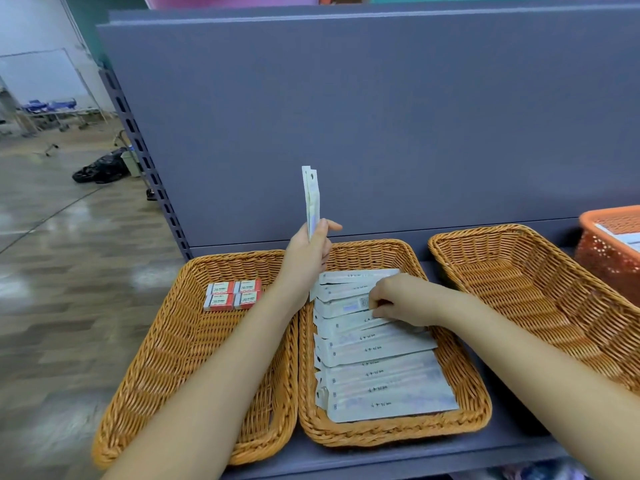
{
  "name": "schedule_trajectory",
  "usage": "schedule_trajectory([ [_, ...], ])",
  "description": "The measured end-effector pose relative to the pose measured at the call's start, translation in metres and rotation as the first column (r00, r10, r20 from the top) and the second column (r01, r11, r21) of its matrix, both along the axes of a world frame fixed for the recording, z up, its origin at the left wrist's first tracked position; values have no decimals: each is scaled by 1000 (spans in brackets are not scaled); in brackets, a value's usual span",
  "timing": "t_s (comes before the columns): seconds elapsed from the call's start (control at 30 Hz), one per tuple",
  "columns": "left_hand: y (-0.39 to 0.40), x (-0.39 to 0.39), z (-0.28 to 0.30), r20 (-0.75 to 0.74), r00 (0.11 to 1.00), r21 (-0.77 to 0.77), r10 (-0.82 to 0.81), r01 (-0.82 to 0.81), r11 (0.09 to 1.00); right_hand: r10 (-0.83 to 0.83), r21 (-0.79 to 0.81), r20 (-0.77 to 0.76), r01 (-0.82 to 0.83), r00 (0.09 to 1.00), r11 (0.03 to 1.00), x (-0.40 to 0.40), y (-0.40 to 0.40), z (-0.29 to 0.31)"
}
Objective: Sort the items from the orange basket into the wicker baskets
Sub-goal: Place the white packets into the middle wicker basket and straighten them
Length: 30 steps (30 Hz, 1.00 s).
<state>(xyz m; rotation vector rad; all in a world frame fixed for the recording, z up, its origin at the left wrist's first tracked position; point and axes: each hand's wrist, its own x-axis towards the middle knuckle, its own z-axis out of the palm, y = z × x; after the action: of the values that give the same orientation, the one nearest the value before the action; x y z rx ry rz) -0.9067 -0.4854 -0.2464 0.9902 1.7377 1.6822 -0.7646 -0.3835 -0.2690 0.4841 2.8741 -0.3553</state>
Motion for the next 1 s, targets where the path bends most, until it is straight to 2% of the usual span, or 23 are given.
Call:
schedule_trajectory([
  [0.23,1,1,-2,28,999,27,-25,24,999,-9,72,-71,14,997,997,-1,-5,-4],
  [0.3,2,1,-3,34,999,36,-10,9,999,-12,69,-155,23,988,997,-5,-5,1],
  [0.4,3,3,-2,47,999,61,25,-27,998,-76,-35,-332,68,940,997,-18,-13,14],
  [0.53,4,7,0,106,994,69,32,-39,997,-219,-241,-512,105,831,965,-42,-33,28],
  [0.7,1,6,3,147,988,96,54,-69,993,-372,-339,-544,208,752,917,-60,-43,26],
  [1.0,0,5,3,118,993,85,16,-26,996,-398,-368,-544,215,739,904,-56,-40,27],
])
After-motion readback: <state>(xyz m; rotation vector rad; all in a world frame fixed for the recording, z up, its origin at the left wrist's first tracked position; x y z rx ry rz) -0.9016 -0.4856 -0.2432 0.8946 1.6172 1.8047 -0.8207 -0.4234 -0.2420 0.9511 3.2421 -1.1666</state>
